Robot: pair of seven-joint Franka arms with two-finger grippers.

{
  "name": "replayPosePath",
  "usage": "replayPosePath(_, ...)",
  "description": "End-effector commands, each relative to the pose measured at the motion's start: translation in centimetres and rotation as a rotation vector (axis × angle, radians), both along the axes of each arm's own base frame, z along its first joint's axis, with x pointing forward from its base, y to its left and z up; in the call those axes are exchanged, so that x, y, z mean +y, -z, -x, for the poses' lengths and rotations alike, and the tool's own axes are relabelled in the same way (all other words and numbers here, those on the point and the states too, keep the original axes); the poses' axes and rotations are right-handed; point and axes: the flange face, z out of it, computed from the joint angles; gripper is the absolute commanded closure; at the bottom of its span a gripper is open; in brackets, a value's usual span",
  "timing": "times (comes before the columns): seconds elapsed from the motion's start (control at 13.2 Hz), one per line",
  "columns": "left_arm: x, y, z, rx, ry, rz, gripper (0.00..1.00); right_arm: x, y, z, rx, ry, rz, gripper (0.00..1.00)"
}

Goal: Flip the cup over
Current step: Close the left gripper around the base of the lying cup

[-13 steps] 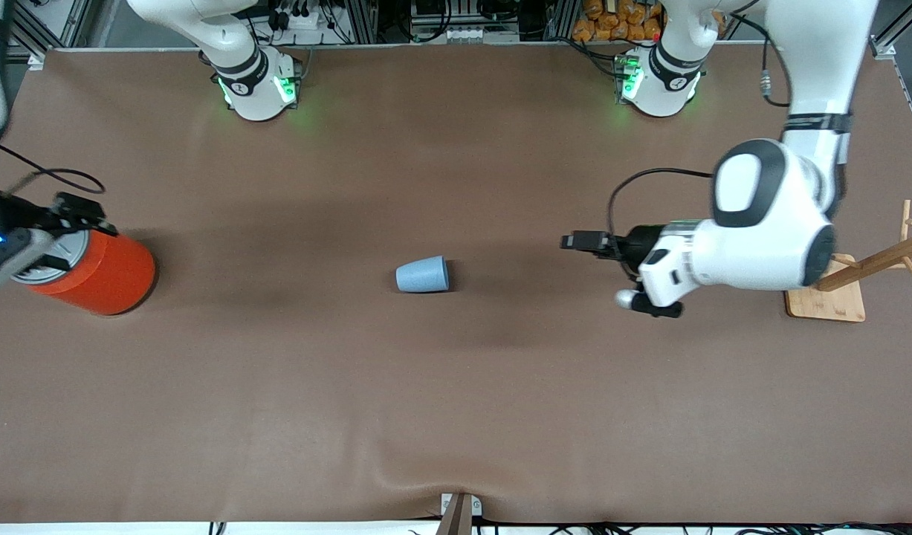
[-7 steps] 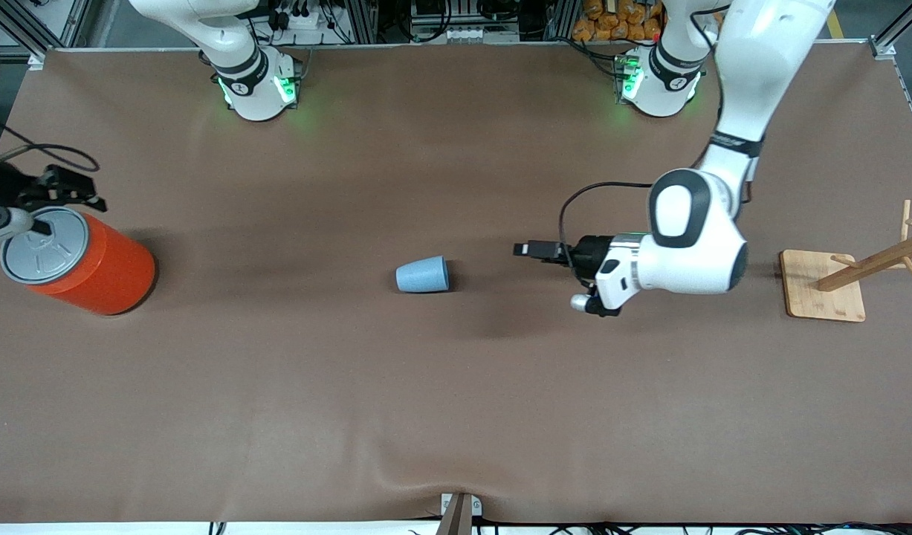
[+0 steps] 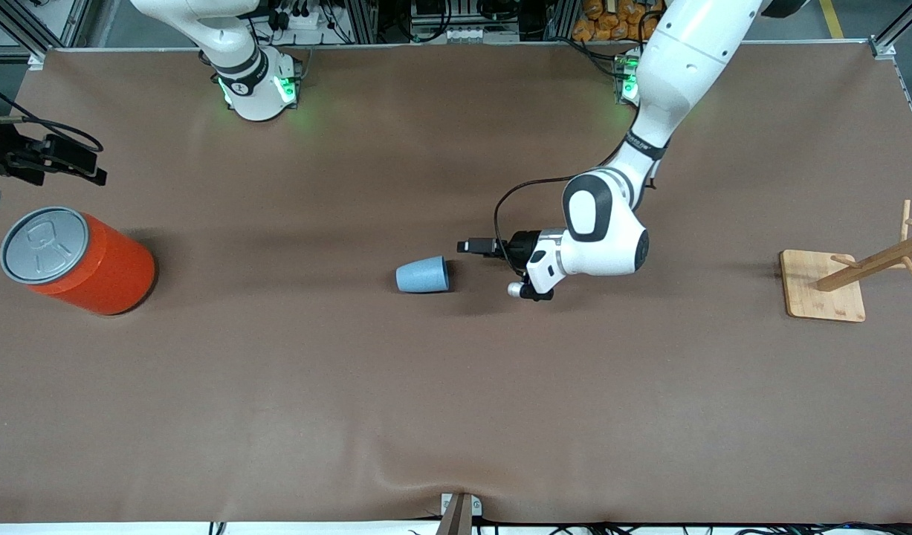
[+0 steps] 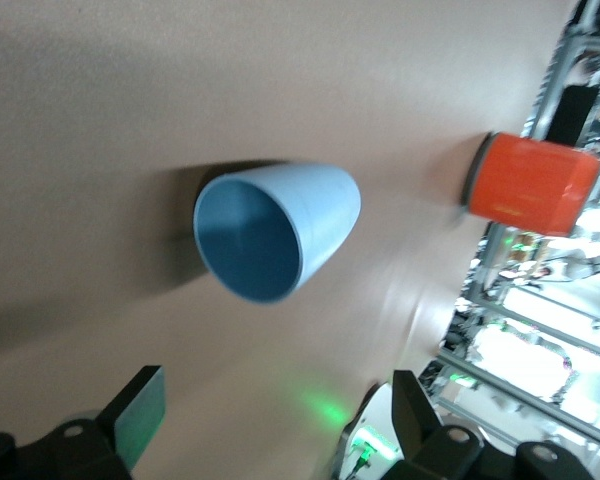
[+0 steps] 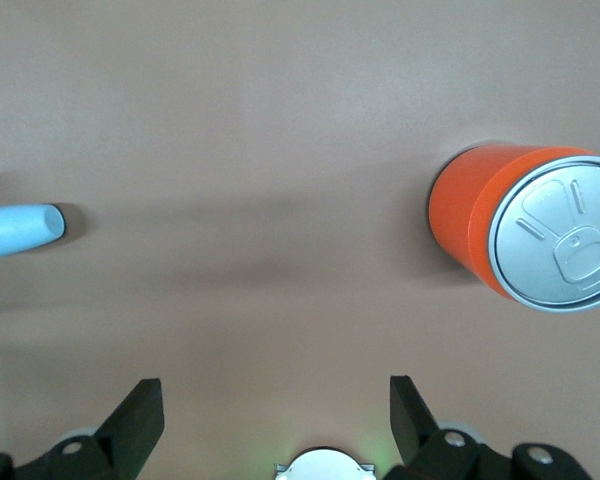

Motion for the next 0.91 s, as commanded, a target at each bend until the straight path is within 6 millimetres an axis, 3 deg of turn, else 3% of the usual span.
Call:
replayPosePath(0.0, -0.1, 1.6, -1.6, -0.059, -0.036, 0.072, 0.0, -0.6, -0.5, 0.4, 0.011, 0.032, 0.017, 0.0)
replayPosePath(0.08, -0.8, 1.7, -2.3, -0.066, -0.038, 0.082, 0.0, -1.0, -0.5, 0.4, 0.011, 0.038, 0.016, 0.0)
replayPosePath(0.23, -3.7, 2.5, -1.1, -0.036, -0.06, 0.118, 0.0, -1.4, -0.7, 0.1, -0.007, 0.045, 0.022, 0.0)
replayPosePath(0.3, -4.0, 3.0, -0.9, -0.027, -0.079, 0.121, 0.0, -1.3, -1.8, -0.2, -0.042, 0.045, 0.018, 0.0)
replayPosePath(0.46, -4.7, 2.9, -1.8, -0.039, -0.082, 0.135, 0.0, -1.2, -2.0, -0.3, -0.038, 0.044, 0.012, 0.0)
replayPosePath(0.68, -4.6, 4.5, -1.5, -0.034, -0.077, 0.122, 0.0, -1.7, -1.5, -1.3, -0.071, 0.067, 0.026, 0.0)
replayPosePath(0.84, -5.2, 4.0, -2.4, -0.057, -0.082, 0.131, 0.06, -2.1, -1.7, -1.2, -0.077, 0.073, 0.027, 0.0)
